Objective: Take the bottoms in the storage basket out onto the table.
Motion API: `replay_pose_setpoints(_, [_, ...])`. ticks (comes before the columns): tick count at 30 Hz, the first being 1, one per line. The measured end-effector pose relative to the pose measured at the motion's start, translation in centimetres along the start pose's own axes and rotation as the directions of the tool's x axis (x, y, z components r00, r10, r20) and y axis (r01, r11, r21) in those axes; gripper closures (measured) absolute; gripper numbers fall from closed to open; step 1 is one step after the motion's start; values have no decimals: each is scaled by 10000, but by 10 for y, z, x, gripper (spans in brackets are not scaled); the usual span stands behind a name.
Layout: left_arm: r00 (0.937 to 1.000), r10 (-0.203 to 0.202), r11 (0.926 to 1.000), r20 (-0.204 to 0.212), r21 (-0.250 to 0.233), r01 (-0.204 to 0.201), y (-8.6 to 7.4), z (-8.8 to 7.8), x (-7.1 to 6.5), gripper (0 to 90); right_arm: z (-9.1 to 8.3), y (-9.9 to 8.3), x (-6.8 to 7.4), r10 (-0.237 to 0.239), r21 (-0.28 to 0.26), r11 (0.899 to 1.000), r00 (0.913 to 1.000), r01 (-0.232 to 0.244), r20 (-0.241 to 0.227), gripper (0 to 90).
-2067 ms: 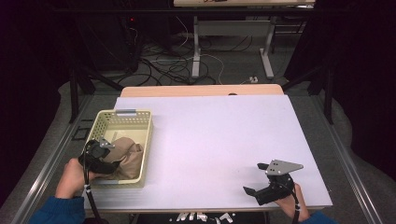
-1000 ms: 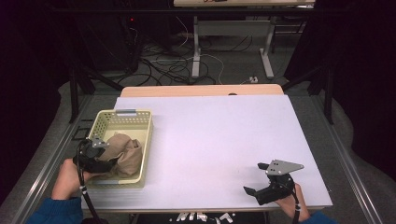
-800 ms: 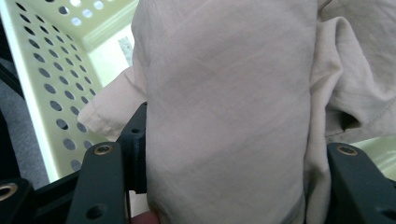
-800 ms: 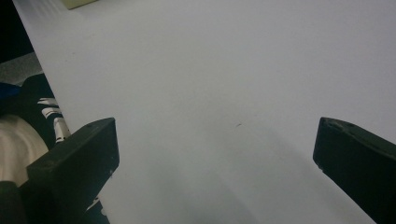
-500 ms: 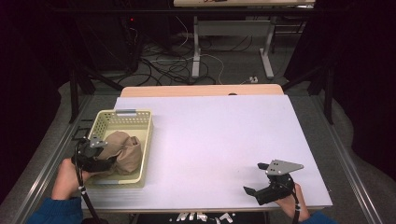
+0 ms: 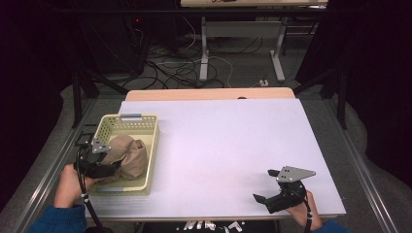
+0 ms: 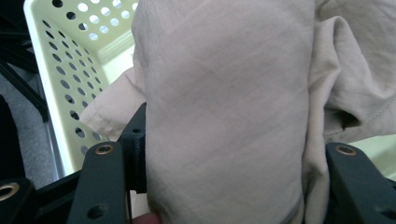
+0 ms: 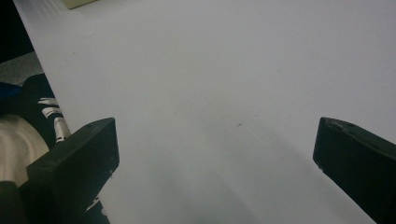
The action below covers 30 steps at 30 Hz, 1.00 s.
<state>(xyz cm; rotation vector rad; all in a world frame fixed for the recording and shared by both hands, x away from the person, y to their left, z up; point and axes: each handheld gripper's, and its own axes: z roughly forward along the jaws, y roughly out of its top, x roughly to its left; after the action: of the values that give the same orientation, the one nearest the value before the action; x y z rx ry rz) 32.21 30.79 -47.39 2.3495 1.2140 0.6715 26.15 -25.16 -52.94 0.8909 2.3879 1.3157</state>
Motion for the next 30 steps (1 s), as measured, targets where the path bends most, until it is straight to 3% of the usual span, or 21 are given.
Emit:
replay_pose_setpoints(17, [9994,-165,9993,-302,-342,155,2,-5,0,435,-1,0,0,3,4,10000,10000,-3,-32,0])
replay_pose_setpoints(26, [9987,-243,9967,-437,-787,208,3,-9,0,435,-2,1,0,-18,175,9998,10000,19,-60,0])
replay_pose_setpoints(30, [9985,-294,9960,-454,-860,254,4,-10,0,435,0,0,0,-15,-48,10000,10000,14,-73,0])
